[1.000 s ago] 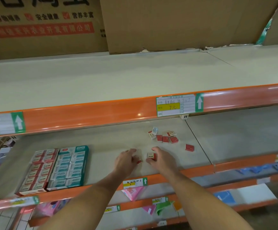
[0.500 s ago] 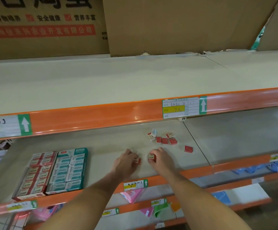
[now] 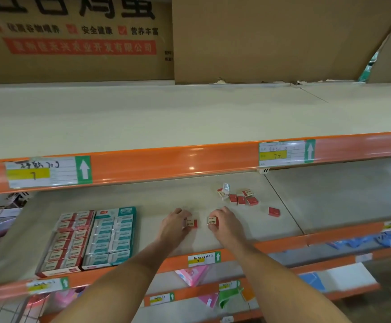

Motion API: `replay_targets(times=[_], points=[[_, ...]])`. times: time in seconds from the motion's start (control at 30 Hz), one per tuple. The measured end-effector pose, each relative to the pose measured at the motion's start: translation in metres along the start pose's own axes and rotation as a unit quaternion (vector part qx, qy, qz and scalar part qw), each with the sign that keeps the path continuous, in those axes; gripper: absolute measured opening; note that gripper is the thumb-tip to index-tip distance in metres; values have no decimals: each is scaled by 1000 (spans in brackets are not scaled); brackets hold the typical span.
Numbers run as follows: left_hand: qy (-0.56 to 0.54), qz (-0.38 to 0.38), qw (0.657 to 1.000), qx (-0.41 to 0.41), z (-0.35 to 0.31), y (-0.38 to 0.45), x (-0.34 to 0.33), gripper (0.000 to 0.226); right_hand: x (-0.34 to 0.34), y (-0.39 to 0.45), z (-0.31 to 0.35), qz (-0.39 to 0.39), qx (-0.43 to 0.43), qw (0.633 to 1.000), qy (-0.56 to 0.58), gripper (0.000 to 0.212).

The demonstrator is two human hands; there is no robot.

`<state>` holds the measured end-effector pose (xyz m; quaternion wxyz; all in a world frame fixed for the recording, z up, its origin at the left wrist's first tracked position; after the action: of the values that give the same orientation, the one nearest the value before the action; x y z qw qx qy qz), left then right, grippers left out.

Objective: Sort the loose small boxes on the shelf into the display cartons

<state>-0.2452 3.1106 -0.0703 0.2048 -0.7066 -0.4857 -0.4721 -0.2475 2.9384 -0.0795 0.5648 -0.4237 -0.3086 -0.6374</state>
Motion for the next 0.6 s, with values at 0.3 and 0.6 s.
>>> replay_targets(times=[0.3, 0.6], points=[[24, -16, 1000, 1, 28, -30, 34, 30, -17, -16, 50, 5, 18, 1000, -2, 17], [40, -35, 997, 48, 81, -80, 83, 28, -47, -32, 130, 5, 58, 998, -5, 21]])
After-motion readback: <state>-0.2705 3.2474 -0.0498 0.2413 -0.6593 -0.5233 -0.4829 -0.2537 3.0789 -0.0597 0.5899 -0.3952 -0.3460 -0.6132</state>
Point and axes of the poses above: each hand's wrist, its own y-axis towards the middle knuckle, its own x-axis out of the back of the hand, z = x × y, the point moved 8 cm from there along y, towards the middle knuckle, and after that the axes turned 15 degrees about -x, right-handed, at the moved point
